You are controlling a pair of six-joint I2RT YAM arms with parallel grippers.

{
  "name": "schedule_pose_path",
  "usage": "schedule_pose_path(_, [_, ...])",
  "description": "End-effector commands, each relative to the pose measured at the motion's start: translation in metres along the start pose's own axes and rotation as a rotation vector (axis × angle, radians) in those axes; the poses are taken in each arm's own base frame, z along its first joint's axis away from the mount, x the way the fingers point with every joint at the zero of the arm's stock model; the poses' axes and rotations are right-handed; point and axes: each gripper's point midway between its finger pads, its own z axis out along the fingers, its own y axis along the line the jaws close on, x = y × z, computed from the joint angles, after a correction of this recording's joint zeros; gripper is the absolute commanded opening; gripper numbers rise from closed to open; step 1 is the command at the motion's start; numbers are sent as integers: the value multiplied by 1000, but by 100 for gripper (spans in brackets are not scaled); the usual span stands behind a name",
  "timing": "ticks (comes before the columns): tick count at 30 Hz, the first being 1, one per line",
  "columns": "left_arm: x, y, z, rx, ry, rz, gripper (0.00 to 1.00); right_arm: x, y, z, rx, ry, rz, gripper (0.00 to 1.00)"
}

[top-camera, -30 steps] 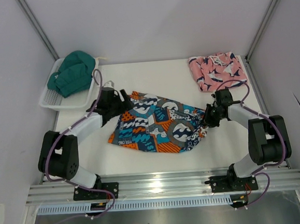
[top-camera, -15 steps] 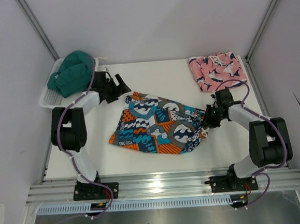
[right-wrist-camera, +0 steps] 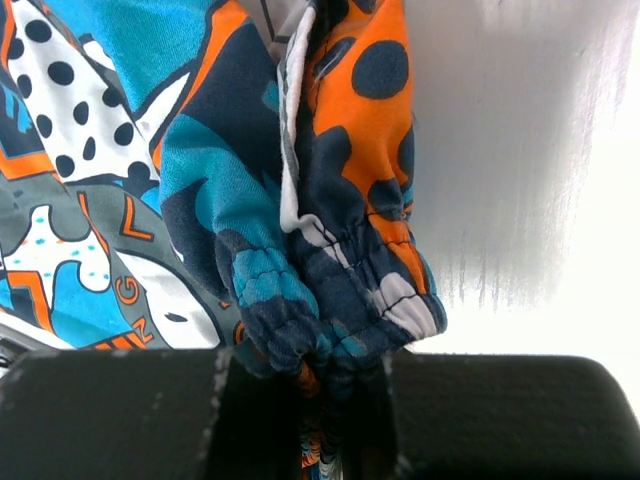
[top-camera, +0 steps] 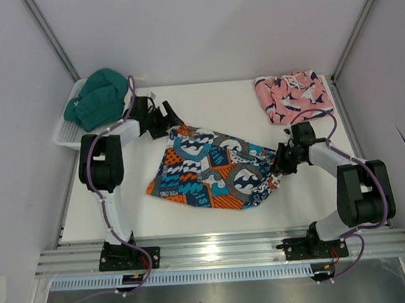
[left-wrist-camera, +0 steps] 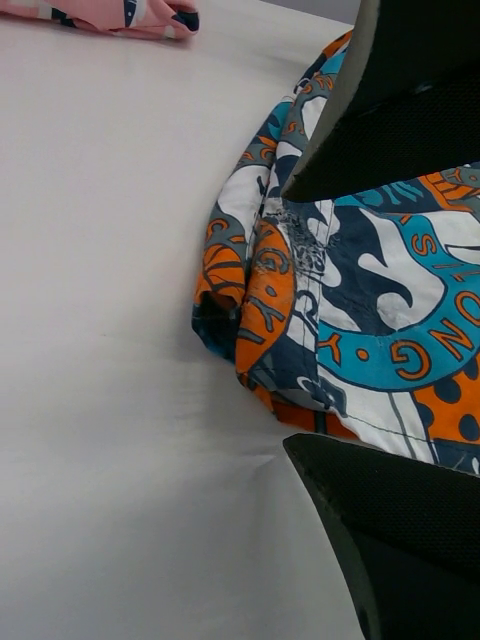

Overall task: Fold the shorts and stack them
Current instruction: Fold the shorts

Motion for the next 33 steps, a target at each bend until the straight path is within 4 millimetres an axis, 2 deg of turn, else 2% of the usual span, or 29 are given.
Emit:
schedule_pose_path(1, [-17,-19,4,52,-24,64,99,-5,11,-8,-49,-35,-31,0])
schedule_pose_path(8, [-11,-17,15,-22,15,104,99,-6,16,-12,-66,-40,-34,0])
schedule_pose_path(10, [-11,-19,17,-45,17,120,98,-6,16,-12,-68,-39,-33,0])
schedule_pose_path(11, [-14,-25,16,-51,17,142,97,-6,17,-12,-72,-40,-34,0])
schedule_pose_path(18, [-10,-28,28,-140,39,211,84,-5,18,-13,-77,-37,-32,0])
schedule_pose_path(21, [-8,-29,32,-162,55,226,72,-5,18,-14,-77,-37,-34,0])
schedule_pose_path(22, [-5,-25,33,-169,62,223,64,-5,19,-14,-78,-38,-31,0])
schedule_pose_path(23, [-7,-28,33,-167,57,226,60,-5,19,-15,-79,-38,-32,0])
schedule_pose_path(28, [-2,-24,38,-182,75,233,50,-6,19,-16,-78,-43,-33,0])
schedule_pose_path(33, [7,-14,50,-211,112,245,51,-6,21,-16,-85,-39,-32,0])
